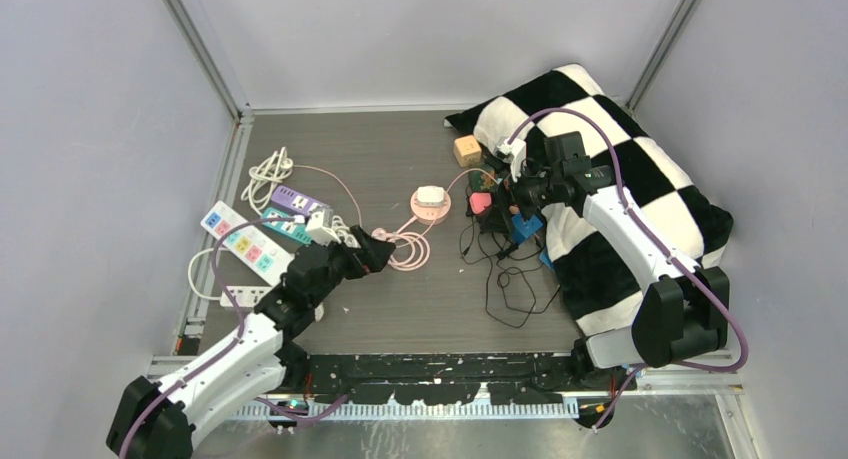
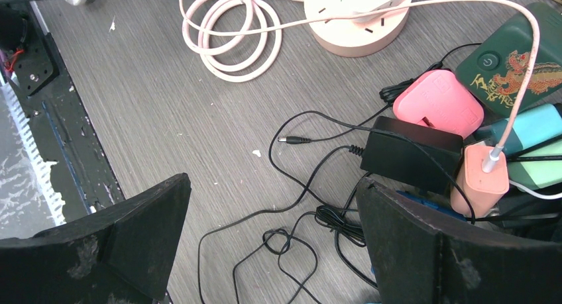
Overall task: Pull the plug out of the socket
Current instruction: Move the socket to the corner of the board.
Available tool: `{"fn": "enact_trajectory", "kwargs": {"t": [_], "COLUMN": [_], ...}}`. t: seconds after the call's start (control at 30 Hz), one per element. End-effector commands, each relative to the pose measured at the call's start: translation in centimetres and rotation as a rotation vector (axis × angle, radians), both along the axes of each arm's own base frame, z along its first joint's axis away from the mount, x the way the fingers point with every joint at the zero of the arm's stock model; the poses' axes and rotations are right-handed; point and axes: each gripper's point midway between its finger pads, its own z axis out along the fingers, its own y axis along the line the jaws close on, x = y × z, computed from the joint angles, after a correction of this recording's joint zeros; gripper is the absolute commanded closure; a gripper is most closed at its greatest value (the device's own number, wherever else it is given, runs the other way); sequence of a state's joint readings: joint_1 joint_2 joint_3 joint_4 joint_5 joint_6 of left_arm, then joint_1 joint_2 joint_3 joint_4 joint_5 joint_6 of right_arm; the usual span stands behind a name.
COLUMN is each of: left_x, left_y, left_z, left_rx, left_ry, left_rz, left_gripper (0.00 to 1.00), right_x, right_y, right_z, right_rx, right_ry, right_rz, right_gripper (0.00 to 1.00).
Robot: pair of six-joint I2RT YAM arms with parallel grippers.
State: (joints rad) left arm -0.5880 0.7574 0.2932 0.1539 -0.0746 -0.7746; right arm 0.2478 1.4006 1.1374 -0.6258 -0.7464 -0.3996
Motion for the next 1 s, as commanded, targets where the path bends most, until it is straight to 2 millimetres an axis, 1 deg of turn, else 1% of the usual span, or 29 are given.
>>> {"fn": "enact_trajectory", "kwargs": {"t": [0.0, 0.2, 0.23, 0.27, 0.33, 0.47, 0.57, 0.73, 0.87, 0.97], "left_x": [0.6, 0.5, 0.6, 0.7, 0.9, 1.7, 2.4, 3.5, 4.4, 5.0], "left_y": [0.1, 0.3, 0.2, 0.2, 0.1, -0.6, -1.4, -2.3, -2.5, -2.8], "left_z": [3.4, 2.1, 1.8, 1.4, 0.8, -0.1, -0.3, -1.5, -2.6, -2.7], "left_rx": [-0.222, -0.357, -0.371, -0.378, -0.393, -0.412, -0.445, -0.463, -0.46, -0.474], "left_ry": [-0.045, 0.064, 0.083, 0.109, 0.149, 0.19, 0.207, 0.248, 0.26, 0.258], "left_rz": [0.093, 0.169, 0.18, 0.194, 0.218, 0.23, 0.23, 0.243, 0.273, 0.275], "left_gripper": [0.02, 0.1, 0.12, 0.17, 0.21, 0.29, 0.36, 0.49, 0.54, 0.58], "right_x": [-0.1, -0.2, -0.1, -0.2, -0.1, -0.1, -0.1, -0.1, -0.1, -0.2], "right_y": [0.4, 0.5, 0.5, 0.5, 0.5, 0.5, 0.5, 0.5, 0.5, 0.5], "right_z": [1.7, 1.8, 1.7, 1.7, 1.7, 1.7, 1.7, 1.6, 1.6, 1.6], "right_rx": [0.023, 0.025, 0.025, 0.024, 0.025, 0.024, 0.023, 0.021, 0.023, 0.023], "right_ry": [-0.051, -0.052, -0.051, -0.051, -0.051, -0.05, -0.051, -0.048, -0.05, -0.049], "right_rz": [0.027, 0.028, 0.027, 0.027, 0.026, 0.027, 0.025, 0.025, 0.026, 0.028], "right_gripper": [0.0, 0.0, 0.0, 0.0, 0.0, 0.0, 0.0, 0.0, 0.0, 0.0]}}
